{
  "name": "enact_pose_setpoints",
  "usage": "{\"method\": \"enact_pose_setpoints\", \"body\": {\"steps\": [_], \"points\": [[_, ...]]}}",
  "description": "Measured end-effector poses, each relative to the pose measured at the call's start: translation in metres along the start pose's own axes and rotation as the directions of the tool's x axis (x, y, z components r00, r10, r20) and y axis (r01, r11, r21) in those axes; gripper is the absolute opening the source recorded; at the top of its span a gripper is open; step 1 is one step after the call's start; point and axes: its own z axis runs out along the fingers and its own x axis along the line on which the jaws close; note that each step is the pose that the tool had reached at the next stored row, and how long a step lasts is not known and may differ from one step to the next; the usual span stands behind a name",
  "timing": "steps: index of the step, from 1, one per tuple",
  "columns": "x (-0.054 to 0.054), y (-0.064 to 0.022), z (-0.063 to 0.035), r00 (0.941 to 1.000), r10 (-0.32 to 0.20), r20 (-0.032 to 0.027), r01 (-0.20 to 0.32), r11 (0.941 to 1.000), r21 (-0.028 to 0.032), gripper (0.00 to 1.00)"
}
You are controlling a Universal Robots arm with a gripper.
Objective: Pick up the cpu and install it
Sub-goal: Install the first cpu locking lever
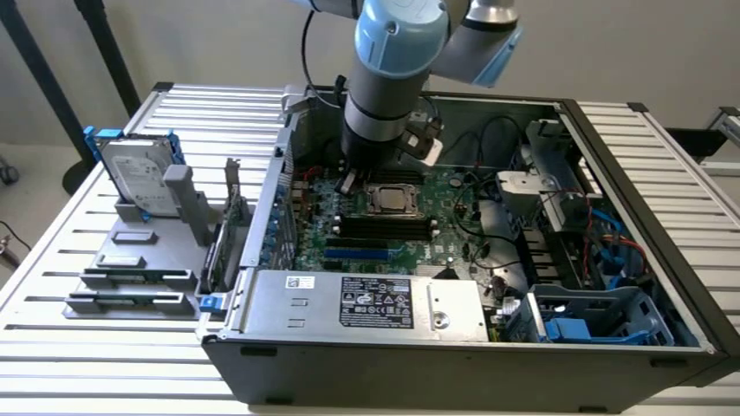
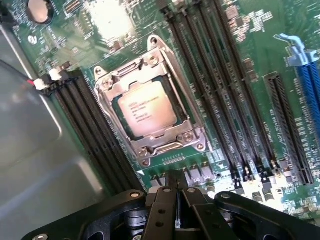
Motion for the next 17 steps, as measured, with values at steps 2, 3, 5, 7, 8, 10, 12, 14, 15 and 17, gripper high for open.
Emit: {"method": "enact_pose_setpoints", "body": {"steps": [2, 3, 5, 7, 8, 10, 12, 14, 15, 17], "points": [[0.003, -0.0016, -0.0015, 0.9999, -0.012, 0.0069, 0.012, 0.9999, 0.0011, 0.11], [0.004, -0.0023, -0.0026, 0.9998, -0.018, 0.0108, 0.018, 0.9998, 0.0018, 0.11], [0.006, -0.0037, -0.0052, 0.9993, -0.031, 0.019, 0.031, 0.9995, 0.0028, 0.11], [0.008, -0.005, -0.0082, 0.9987, -0.044, 0.0281, 0.044, 0.999, 0.0036, 0.11], [0.008, -0.0056, -0.0098, 0.9982, -0.05, 0.0329, 0.05, 0.9988, 0.0039, 0.11], [0.01, -0.0067, -0.0136, 0.9971, -0.065, 0.041, 0.064, 0.9979, 0.0047, 0.11], [0.011, -0.0075, -0.0166, 0.9957, -0.08, 0.0471, 0.079, 0.9968, 0.0051, 0.11], [0.012, -0.0081, -0.0188, 0.9941, -0.096, 0.052, 0.095, 0.9954, 0.0051, 0.11], [0.012, -0.0084, -0.0196, 0.9932, -0.104, 0.0538, 0.104, 0.9946, 0.0049, 0.11], [0.012, -0.0087, -0.0211, 0.9911, -0.121, 0.0568, 0.121, 0.9927, 0.0041, 0.11]]}}
